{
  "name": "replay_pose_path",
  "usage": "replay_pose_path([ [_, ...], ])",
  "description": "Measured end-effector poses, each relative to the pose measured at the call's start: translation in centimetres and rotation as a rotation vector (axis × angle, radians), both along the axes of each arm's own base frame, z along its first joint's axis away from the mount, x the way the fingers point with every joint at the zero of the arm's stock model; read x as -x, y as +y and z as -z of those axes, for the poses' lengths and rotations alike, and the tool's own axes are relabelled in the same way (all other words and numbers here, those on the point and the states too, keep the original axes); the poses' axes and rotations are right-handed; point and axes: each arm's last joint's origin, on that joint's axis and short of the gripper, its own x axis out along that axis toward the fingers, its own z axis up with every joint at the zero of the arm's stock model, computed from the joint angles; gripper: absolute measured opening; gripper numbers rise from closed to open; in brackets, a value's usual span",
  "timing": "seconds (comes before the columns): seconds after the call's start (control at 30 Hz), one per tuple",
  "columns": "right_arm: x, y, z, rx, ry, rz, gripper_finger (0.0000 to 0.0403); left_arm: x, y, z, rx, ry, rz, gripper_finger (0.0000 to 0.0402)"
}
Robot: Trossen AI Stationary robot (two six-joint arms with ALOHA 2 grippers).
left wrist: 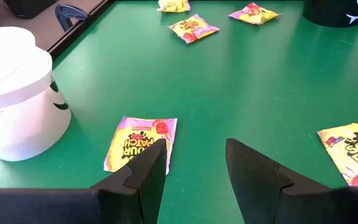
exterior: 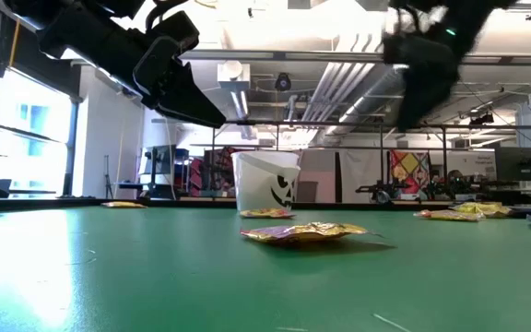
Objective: Sort candy by brand, put in halloween buckets
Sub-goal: Put the yellow candy into the white bucket
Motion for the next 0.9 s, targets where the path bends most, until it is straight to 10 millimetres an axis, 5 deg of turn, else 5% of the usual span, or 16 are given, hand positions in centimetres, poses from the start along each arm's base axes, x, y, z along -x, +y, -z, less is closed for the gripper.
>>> replay_pose_path([
  [0.13,2.4,0.5,2.9,-0.01,0.083,0.141,0.0205,0.0,0.0,0.0,0.001,0.0,0.001,0.0158],
  [0.33,3.9,-1.5,7.1,-0.056,0.159,0.33,0.0205,0.0,0.0,0.0,0.002,-0.006,0.002,0.0158],
  [0.9,4.5,-8.1,11.2,-0.278,0.256,0.358,0.021,0.0,-0.1,0.0,0.015,-0.004,0.019,0.0158],
])
